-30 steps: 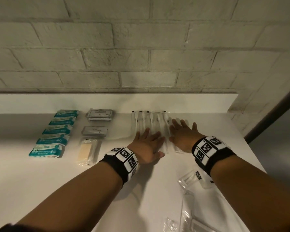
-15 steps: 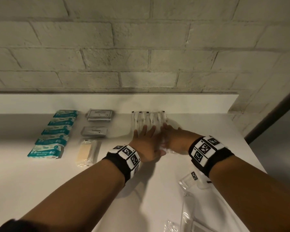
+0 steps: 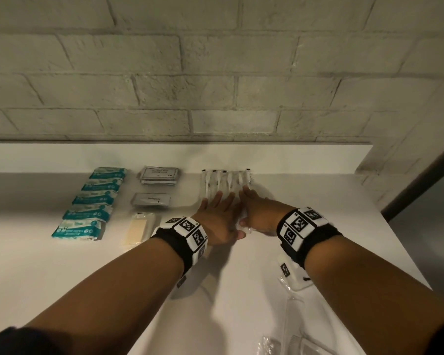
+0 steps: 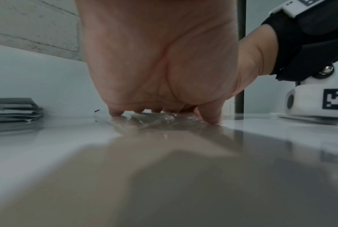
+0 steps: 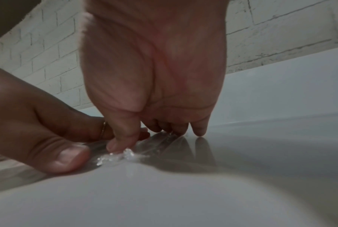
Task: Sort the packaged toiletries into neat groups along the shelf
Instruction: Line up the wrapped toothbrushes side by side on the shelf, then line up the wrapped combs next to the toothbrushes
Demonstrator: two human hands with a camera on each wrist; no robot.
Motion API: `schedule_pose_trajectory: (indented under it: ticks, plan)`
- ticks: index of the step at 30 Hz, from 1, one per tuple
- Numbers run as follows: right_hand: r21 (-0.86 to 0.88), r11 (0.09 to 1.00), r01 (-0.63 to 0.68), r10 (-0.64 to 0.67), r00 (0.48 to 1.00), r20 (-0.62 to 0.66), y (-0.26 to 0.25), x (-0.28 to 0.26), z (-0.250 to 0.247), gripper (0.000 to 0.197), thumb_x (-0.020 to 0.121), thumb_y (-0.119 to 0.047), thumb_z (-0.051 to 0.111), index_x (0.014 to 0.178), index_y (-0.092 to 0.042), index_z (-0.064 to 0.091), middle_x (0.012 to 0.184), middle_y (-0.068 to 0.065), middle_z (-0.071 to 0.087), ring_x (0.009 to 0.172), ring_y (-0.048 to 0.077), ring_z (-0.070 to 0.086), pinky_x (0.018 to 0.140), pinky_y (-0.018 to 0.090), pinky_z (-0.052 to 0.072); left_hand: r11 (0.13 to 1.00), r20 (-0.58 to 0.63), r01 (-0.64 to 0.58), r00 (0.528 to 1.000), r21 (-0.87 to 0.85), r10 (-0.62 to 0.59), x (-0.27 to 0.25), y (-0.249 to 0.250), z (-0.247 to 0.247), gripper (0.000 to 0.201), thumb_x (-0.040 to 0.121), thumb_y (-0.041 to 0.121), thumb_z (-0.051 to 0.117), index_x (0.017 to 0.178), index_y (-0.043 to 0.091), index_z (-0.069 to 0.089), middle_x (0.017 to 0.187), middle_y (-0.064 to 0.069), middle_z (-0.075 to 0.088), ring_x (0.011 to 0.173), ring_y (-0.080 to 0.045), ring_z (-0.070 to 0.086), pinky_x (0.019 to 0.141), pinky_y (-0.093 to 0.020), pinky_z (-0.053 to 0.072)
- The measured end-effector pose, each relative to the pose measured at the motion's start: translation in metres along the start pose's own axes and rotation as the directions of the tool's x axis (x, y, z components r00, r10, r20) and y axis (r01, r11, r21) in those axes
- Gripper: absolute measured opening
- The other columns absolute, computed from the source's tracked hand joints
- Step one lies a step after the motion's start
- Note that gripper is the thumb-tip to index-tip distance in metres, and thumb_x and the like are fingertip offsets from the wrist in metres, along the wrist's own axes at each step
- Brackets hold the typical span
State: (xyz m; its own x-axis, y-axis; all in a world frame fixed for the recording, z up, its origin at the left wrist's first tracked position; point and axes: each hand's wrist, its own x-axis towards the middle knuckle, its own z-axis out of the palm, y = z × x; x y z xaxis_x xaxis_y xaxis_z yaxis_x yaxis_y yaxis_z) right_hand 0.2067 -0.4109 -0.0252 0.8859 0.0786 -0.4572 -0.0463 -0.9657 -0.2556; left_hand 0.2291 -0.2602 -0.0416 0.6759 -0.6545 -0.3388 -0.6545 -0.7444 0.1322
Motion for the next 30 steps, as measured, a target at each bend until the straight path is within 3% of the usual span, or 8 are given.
schedule_pose_trajectory:
  ticks: [6, 9, 13, 17, 20, 23, 26, 30]
  plan:
    - [0.018, 0.999, 0.048, -0.046, 0.994, -0.102, 0.007, -0.024, -0.013, 0.077, 0.096, -0.029, 0.051, 0.155, -0.021, 0.003, 0.163, 0.001, -0.002, 0.149, 0.022, 0.005, 0.119, 0.049, 0.012, 0.998, -0.027, 0.048, 0.999, 0.045, -0.047, -0.005, 0.005, -0.002, 0.085, 0.089, 0.06, 0.045, 0.153, 0.029, -0.002, 0.162, -0.002, -0.012, 0.148, -0.03, -0.011, 0.118, -0.052, 0.003]
    - [0.157, 0.987, 0.044, -0.018, 0.986, -0.168, 0.023, -0.051, -0.02, 0.067, 0.094, -0.027, 0.056, 0.152, -0.019, 0.024, 0.161, 0.003, 0.013, 0.147, 0.023, 0.017, 0.119, 0.038, 0.02, 0.996, -0.108, 0.047, 0.993, 0.079, -0.039, -0.016, 0.013, -0.006, 0.089, 0.087, 0.063, 0.047, 0.154, 0.027, 0.002, 0.162, -0.005, -0.01, 0.148, -0.034, -0.007, 0.117, -0.052, 0.003]
    - [0.459, 0.888, 0.019, 0.065, 0.984, -0.165, 0.06, -0.099, -0.015, 0.046, 0.09, -0.011, 0.065, 0.135, -0.015, 0.054, 0.146, 0.002, 0.045, 0.118, 0.016, 0.052, 0.086, 0.02, 0.05, 0.996, -0.096, -0.089, 0.992, -0.011, 0.088, -0.036, 0.044, -0.013, 0.071, 0.093, 0.042, 0.05, 0.153, 0.022, 0.017, 0.161, -0.007, 0.008, 0.148, -0.032, 0.004, 0.118, -0.044, 0.008]
    - [0.189, 0.977, -0.1, 0.105, 0.994, -0.018, 0.084, -0.141, 0.009, 0.05, 0.086, -0.023, 0.07, 0.134, -0.021, 0.055, 0.135, -0.009, 0.053, 0.118, 0.002, 0.048, 0.085, 0.005, 0.037, 0.944, -0.087, -0.308, 0.95, -0.121, 0.299, -0.064, 0.079, -0.005, 0.055, 0.091, 0.011, 0.048, 0.143, 0.025, 0.04, 0.145, 0.0, 0.039, 0.134, -0.022, 0.035, 0.111, -0.035, 0.031]
    - [-0.138, 0.983, -0.124, 0.108, 0.987, -0.115, 0.088, -0.16, 0.038, 0.049, 0.08, -0.033, 0.071, 0.126, -0.027, 0.057, 0.124, -0.006, 0.049, 0.116, 0.018, 0.05, 0.092, 0.029, 0.042, 0.897, -0.004, -0.438, 0.899, -0.054, 0.439, -0.089, 0.102, 0.004, 0.054, 0.088, 0.007, 0.05, 0.133, 0.036, 0.051, 0.14, 0.008, 0.045, 0.13, -0.018, 0.04, 0.107, -0.037, 0.037]
    - [-0.084, 0.963, -0.257, 0.241, 0.956, -0.165, 0.088, -0.179, 0.053, 0.04, 0.081, -0.032, 0.072, 0.115, -0.019, 0.054, 0.113, 0.003, 0.055, 0.099, 0.023, 0.055, 0.084, 0.036, 0.047, 0.834, 0.11, -0.546, 0.836, 0.075, 0.537, -0.109, 0.129, 0.016, 0.05, 0.085, 0.016, 0.059, 0.131, 0.034, 0.056, 0.144, 0.007, 0.044, 0.132, -0.019, 0.038, 0.106, -0.039, 0.037]
    - [-0.006, 0.93, -0.368, 0.367, 0.929, -0.049, 0.087, -0.199, 0.054, 0.042, 0.082, -0.031, 0.072, 0.114, -0.01, 0.054, 0.107, 0.008, 0.063, 0.094, 0.025, 0.06, 0.079, 0.033, 0.048, 0.853, 0.125, -0.502, 0.864, 0.141, 0.488, -0.113, 0.139, 0.027, 0.048, 0.079, 0.027, 0.07, 0.124, 0.033, 0.058, 0.131, 0.006, 0.049, 0.121, -0.021, 0.043, 0.097, -0.038, 0.041]
    - [-0.018, 0.922, -0.387, 0.385, 0.92, -0.072, 0.085, -0.229, 0.057, 0.024, 0.086, -0.017, 0.058, 0.108, -0.008, 0.057, 0.108, 0.009, 0.06, 0.09, 0.024, 0.055, 0.065, 0.028, 0.04, 0.929, -0.01, -0.326, 0.943, 0.178, 0.333, -0.112, 0.135, 0.032, 0.041, 0.075, 0.039, 0.075, 0.11, 0.028, 0.058, 0.117, 0.005, 0.05, 0.109, -0.02, 0.044, 0.082, -0.03, 0.035]
